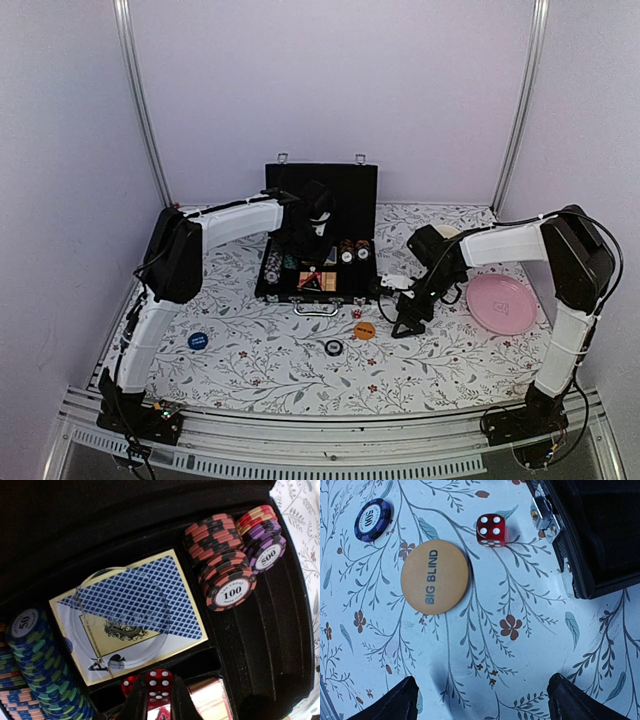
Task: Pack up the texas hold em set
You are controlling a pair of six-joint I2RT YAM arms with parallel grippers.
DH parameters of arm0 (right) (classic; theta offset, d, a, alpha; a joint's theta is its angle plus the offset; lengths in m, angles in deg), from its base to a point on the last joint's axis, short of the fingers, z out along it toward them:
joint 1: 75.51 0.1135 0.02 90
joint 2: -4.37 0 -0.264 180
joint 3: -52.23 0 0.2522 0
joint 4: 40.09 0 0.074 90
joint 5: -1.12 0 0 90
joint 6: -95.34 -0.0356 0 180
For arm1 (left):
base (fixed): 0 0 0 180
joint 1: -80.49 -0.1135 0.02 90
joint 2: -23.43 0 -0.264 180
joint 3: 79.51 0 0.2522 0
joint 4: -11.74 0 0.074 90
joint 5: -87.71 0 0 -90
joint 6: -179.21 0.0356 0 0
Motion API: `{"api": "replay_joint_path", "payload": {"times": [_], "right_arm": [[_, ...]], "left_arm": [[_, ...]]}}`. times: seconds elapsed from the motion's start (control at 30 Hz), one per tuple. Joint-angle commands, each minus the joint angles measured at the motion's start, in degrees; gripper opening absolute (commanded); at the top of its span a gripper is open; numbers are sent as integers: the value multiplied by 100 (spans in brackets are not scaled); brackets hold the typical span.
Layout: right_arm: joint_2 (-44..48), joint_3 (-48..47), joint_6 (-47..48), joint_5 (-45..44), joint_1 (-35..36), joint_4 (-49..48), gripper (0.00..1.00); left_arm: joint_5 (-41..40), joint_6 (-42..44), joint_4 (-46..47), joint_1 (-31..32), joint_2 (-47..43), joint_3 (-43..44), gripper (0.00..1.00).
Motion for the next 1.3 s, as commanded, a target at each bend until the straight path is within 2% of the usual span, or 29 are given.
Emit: {"api": "replay_joint_path", "payload": {"times": [0.0,0.2,0.33,0.43,0.7,1.03,1.27], "right_arm": [[-243,-28,44,-44,44,142,90],[-309,-61,45,-60,61,159,90],[-327,-64,36,-74,80,160,90],[-328,-68,36,-79,84,153,90],[-354,-68,27,-91,92,168,90],[-363,-78,27,-88,95,177,91],[-363,-79,27,-87,98,185,91]], "left_arm": [[220,13,44,-42,66,-66,10],[274,21,15,-37,-21,-141,10],[300,39,-46,-51,51,-87,15],[269,24,-92,-42,5,-11,23],[-100,8,242,-64,-496,-515,30],[-183,-64,282,-199,-310,-653,27],[-628,-111,220,-282,-380,-888,22]]}}
